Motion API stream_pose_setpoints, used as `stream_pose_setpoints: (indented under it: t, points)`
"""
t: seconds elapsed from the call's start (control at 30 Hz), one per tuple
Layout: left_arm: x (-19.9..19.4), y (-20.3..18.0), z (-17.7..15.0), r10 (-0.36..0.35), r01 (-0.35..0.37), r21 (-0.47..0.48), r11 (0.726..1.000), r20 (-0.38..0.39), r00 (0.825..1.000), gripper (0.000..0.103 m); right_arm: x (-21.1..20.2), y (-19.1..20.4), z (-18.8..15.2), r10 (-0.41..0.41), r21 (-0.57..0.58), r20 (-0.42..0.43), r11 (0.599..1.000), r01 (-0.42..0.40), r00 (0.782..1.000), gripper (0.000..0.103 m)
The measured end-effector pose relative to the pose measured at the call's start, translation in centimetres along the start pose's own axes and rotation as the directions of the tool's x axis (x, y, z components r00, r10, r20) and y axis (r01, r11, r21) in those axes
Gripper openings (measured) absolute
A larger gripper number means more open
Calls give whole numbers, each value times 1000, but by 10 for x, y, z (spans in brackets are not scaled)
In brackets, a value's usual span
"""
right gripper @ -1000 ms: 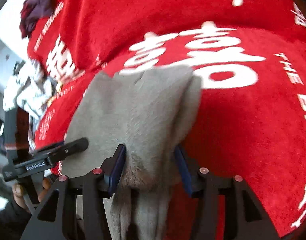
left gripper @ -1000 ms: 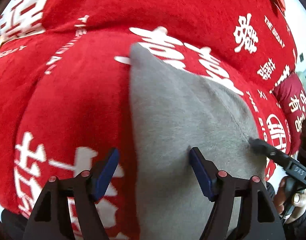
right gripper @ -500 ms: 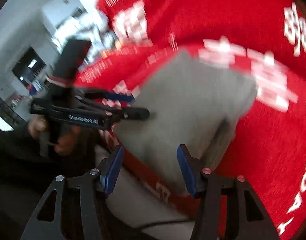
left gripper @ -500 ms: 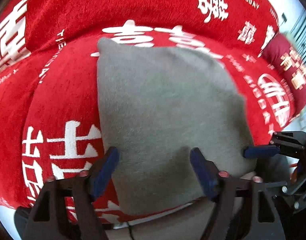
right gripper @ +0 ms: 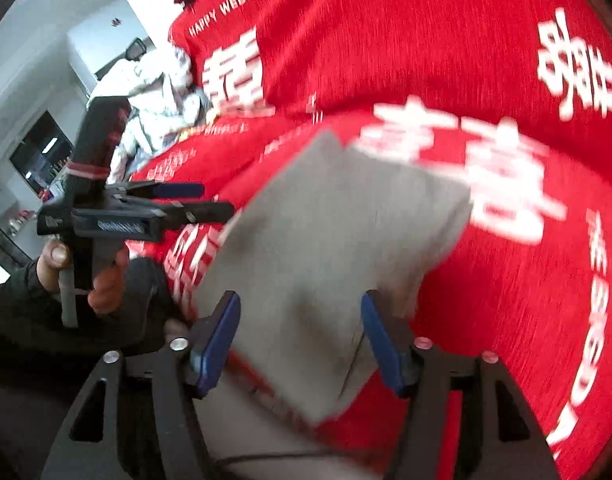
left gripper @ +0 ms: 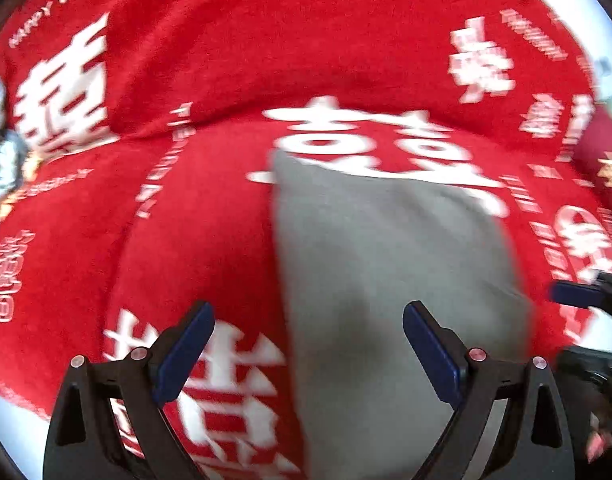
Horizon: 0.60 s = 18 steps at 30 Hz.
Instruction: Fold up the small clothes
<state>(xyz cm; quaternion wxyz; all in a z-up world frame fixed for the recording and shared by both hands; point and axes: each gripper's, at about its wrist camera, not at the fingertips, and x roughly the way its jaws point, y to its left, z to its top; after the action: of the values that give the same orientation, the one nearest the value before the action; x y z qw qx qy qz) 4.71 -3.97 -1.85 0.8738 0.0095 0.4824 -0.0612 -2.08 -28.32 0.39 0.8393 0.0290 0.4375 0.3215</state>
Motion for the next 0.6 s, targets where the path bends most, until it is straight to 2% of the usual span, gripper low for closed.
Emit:
stream_pose_setpoints:
  t: [0.1,0.17,0.23,0.27,0.33,0.37,0.43,0.5,0.57,0.6]
  points:
    - [41,13,10,20,-29,-84,996,-102,995,96,33,-12,20,-64,22,-27,998,65,998,68]
    - [58,21,8,-36,17,-149,989,-125,992,103,57,-26,23,-149,41,-82,987,153,985,67]
    - [59,28,8,-60,34,-182,983,-134,989,103,76,-43,22,-208,85,-150,971,222,967,67]
    - [55,29,10,-61,36,-177,983,-135,989,103,78,-51,21,-194,122,-148,970,212,970,67]
    - [40,30,14,-51,37,-163,986,-84,995,103,67,-55,24,-155,172,-113,970,173,981,68]
    - [34,32,20,-48,40,-159,987,-49,998,103,57,-52,27,-141,171,-78,973,153,987,68]
    - [34,32,31,-41,34,-174,984,-36,999,103,45,-41,37,-133,119,-15,984,133,991,68]
    - [48,31,46,-25,11,-185,983,-72,997,103,48,-37,47,-142,82,-14,986,143,990,68]
    - [77,24,57,37,-59,-140,988,-154,987,103,65,-40,56,-149,78,-57,985,153,987,69]
    - [82,23,57,56,-78,-126,989,-165,985,103,79,-46,59,-139,98,-91,984,147,986,69]
